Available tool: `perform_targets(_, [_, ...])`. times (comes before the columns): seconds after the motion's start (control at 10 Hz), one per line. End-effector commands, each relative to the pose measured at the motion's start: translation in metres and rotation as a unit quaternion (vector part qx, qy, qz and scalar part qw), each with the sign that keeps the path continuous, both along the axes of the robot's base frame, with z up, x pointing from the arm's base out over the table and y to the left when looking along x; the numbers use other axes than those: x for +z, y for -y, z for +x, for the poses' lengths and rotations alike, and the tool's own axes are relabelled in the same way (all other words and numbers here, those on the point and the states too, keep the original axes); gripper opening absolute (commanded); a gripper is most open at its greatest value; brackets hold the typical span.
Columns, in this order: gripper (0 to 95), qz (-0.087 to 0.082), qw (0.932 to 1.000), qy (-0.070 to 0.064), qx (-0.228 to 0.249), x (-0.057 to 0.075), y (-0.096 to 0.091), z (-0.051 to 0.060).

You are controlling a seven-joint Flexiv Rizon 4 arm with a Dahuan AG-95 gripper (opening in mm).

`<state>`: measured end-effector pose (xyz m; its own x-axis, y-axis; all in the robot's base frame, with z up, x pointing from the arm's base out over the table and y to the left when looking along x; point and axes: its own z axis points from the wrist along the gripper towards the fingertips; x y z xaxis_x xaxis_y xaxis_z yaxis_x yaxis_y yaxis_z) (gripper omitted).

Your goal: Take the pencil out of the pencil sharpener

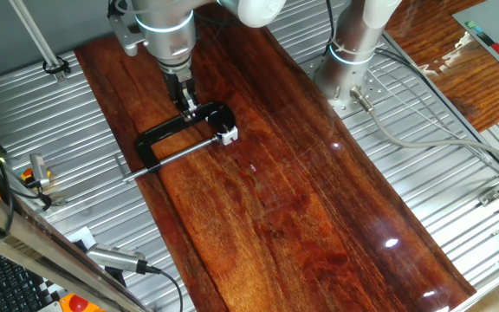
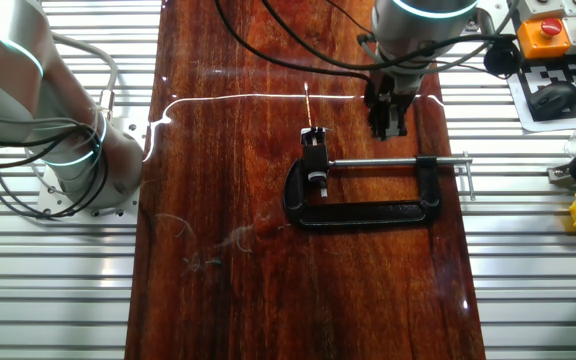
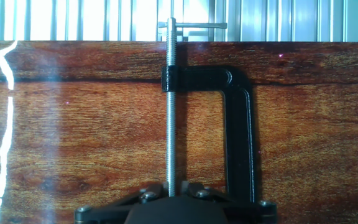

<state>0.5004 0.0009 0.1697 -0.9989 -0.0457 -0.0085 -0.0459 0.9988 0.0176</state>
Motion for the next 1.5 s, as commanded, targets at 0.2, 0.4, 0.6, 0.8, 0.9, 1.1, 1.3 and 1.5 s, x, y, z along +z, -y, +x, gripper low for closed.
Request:
perform_targets(0.2, [0.0, 0.0, 1.0, 0.0, 0.0, 0.0, 0.0, -0.0002])
perform_targets(0.4, [0.0, 0.0, 1.0, 0.0, 0.0, 0.0, 0.0, -0.0002])
perform_targets(0.6, [0.0, -0.001, 1.0, 0.0, 0.0, 0.0, 0.0, -0.0002])
perform_targets(0.8, [0.0, -0.001, 1.0, 0.0, 0.0, 0.0, 0.0, -0.0002])
perform_targets(0.9, [0.0, -0.001, 1.0, 0.0, 0.005, 0.0, 0.0, -0.0002])
perform_targets(1.1, [0.0, 0.001, 1.0, 0.001, 0.001, 0.0, 0.0, -0.0002])
perform_targets(1.3, [0.0, 0.0, 0.9998, 0.002, 0.019, 0.0, 0.0, -0.0002])
perform_targets(1.5, [0.0, -0.002, 0.9944, 0.001, 0.106, 0.0, 0.0, -0.0002])
